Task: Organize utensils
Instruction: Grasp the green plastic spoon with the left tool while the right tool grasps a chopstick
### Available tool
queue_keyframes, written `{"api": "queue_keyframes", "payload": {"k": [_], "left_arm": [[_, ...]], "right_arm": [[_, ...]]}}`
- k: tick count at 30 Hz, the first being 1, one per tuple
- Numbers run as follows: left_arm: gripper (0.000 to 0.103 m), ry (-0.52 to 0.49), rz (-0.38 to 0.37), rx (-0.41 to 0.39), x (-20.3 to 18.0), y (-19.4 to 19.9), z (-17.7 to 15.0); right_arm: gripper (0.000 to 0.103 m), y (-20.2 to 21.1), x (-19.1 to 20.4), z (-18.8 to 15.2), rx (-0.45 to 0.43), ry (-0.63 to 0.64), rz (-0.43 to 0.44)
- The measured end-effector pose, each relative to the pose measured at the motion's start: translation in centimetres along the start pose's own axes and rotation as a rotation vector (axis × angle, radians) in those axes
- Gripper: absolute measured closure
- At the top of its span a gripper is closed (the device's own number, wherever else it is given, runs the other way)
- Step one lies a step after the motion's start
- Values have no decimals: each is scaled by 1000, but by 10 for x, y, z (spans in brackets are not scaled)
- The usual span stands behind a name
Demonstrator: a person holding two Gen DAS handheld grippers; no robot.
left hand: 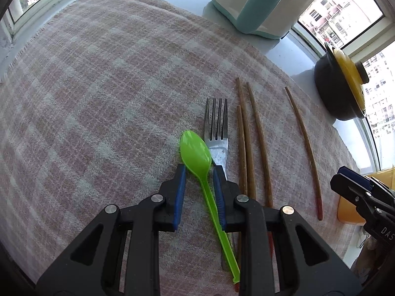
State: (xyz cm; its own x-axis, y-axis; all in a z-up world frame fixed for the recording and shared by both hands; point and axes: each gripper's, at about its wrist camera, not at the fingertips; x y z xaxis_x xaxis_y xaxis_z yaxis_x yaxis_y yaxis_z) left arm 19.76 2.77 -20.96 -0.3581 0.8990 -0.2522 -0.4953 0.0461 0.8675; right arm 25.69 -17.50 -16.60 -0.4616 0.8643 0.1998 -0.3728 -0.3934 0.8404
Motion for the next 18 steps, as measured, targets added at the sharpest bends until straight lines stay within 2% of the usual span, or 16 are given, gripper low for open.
{"api": "queue_keyframes", "payload": {"k": [3,8,10,18], "left_arm": [[87,-53,28,-21,-6,-1,-2],[89,-63,16,-32,-3,-3,-2],[96,-63,22,-32,0,-3,-2],[97,-36,-19,-28,9,0,-1]], "right_arm": [[58,-9,-1,3,17,-3,-5],[60,-28,-3,8,41,0,-30],[61,-34,-5,11,48,-5,-36],[67,-63,-11,19,88,-7,-71]]}}
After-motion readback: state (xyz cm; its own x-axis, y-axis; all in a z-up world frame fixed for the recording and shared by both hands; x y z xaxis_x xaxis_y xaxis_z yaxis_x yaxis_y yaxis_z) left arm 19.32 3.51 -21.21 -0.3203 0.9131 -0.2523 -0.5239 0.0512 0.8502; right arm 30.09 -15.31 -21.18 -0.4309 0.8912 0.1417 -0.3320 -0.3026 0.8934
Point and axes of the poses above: each gripper's, at about its wrist camera, not at the fingertips, and y roughly against the way its jaws point, x to its left, z to its top, and after that the axes turned 12 degrees about -x, right-handed
